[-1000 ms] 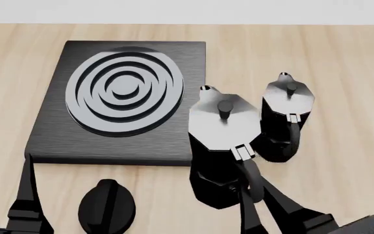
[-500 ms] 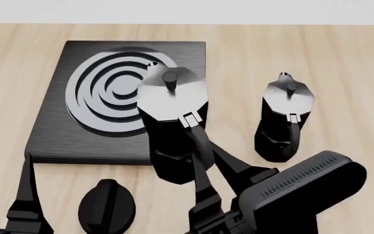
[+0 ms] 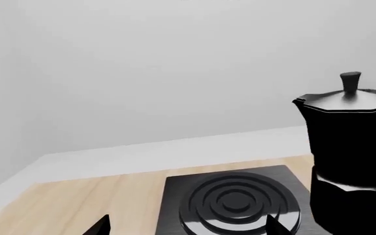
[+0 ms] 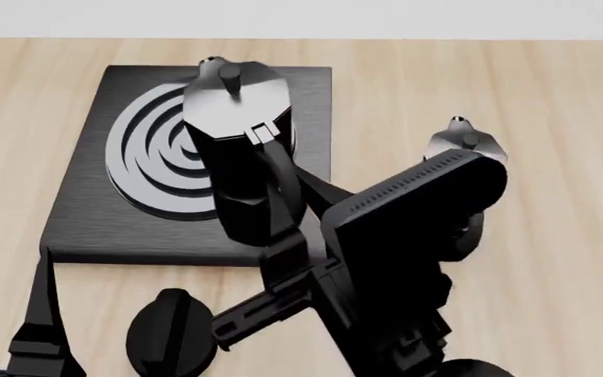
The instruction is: Put the right moka pot on the stove.
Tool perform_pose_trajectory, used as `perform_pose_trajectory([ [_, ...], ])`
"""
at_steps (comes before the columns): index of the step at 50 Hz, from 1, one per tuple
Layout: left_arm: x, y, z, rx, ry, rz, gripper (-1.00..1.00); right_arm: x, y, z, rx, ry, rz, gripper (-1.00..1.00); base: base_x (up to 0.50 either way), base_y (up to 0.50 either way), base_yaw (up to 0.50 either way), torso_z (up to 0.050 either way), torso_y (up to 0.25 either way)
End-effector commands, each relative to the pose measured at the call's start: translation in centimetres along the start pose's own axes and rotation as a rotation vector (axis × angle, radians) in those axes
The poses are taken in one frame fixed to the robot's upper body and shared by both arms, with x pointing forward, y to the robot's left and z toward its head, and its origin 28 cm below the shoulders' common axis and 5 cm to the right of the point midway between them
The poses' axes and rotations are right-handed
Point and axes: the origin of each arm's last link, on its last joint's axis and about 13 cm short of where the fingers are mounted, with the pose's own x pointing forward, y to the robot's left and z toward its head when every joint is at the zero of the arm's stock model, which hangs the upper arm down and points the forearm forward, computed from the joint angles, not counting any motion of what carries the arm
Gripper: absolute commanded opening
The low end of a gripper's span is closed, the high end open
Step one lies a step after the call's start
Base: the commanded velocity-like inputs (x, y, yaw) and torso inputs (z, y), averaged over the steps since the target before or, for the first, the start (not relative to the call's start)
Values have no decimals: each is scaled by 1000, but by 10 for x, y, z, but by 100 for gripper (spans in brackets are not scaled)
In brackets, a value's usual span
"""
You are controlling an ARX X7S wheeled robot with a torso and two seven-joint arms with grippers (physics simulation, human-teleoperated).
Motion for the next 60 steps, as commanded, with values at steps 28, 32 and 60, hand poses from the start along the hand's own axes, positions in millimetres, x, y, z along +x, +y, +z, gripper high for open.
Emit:
perform_pose_trajectory([
  [28, 0, 0, 0, -9, -3, -11, 100, 79, -3, -2, -6, -12, 9, -100, 0, 0, 0, 0, 1],
  [32, -1, 0, 0, -12, -5, -12, 100, 87, -4, -4, -9, -13, 5, -100, 0, 0, 0, 0, 0],
  [60, -1, 0, 0, -17, -4, -18, 100, 136, 0, -15, -10, -29, 21, -100, 0, 0, 0, 0, 1],
])
